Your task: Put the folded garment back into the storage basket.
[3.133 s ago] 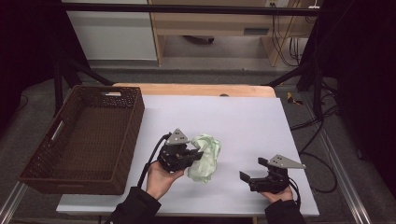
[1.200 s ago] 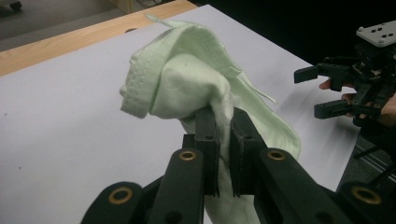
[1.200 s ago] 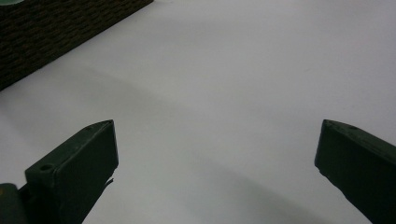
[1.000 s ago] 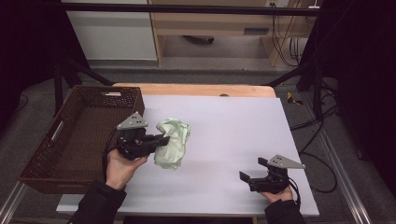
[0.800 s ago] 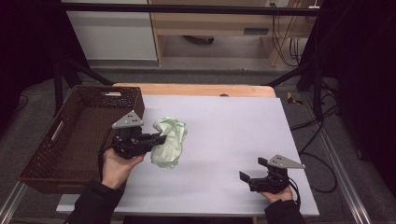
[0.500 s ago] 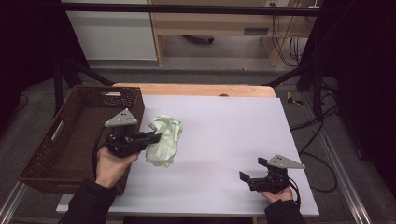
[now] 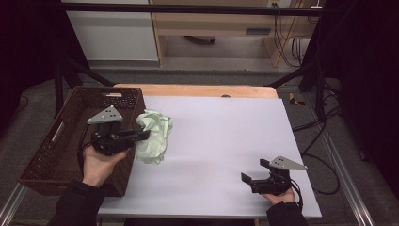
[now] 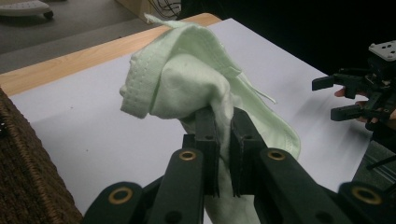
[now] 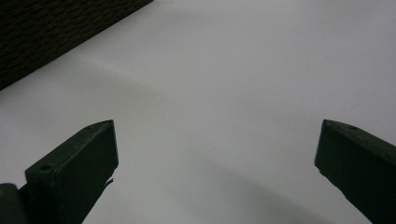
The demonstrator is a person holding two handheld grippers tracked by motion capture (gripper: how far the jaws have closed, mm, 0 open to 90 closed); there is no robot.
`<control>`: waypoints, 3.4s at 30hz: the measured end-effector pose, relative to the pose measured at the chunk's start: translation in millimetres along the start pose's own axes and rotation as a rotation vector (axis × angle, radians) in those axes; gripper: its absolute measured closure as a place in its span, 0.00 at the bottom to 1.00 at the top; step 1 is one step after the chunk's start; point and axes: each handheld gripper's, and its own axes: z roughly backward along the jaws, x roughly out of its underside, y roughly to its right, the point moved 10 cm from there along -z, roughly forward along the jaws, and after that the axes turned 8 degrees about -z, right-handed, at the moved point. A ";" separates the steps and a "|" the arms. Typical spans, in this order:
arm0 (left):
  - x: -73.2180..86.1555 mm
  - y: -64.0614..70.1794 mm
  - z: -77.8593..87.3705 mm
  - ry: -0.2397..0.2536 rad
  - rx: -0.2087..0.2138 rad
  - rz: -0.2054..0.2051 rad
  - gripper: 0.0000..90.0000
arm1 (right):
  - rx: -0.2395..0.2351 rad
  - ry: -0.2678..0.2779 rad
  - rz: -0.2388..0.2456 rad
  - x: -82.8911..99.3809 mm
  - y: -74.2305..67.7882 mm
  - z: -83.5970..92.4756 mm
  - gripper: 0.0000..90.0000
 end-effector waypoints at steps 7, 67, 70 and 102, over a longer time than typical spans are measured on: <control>1.3 -9.8 8.7 0.002 -0.015 0.009 0.92 | 0.000 -0.001 -0.001 0.1 0.1 -0.1 0.00; 30.2 -93.9 67.5 -0.045 -0.133 0.093 0.92 | 0.002 -0.004 -0.001 0.5 0.1 -0.2 0.00; 33.4 -98.6 69.2 -0.053 -0.141 0.100 0.92 | 0.002 -0.002 -0.002 0.4 0.1 -0.5 0.00; 87.4 -140.3 54.1 -0.191 -0.202 0.155 0.92 | 0.002 -0.006 -0.006 0.9 0.2 -0.7 0.00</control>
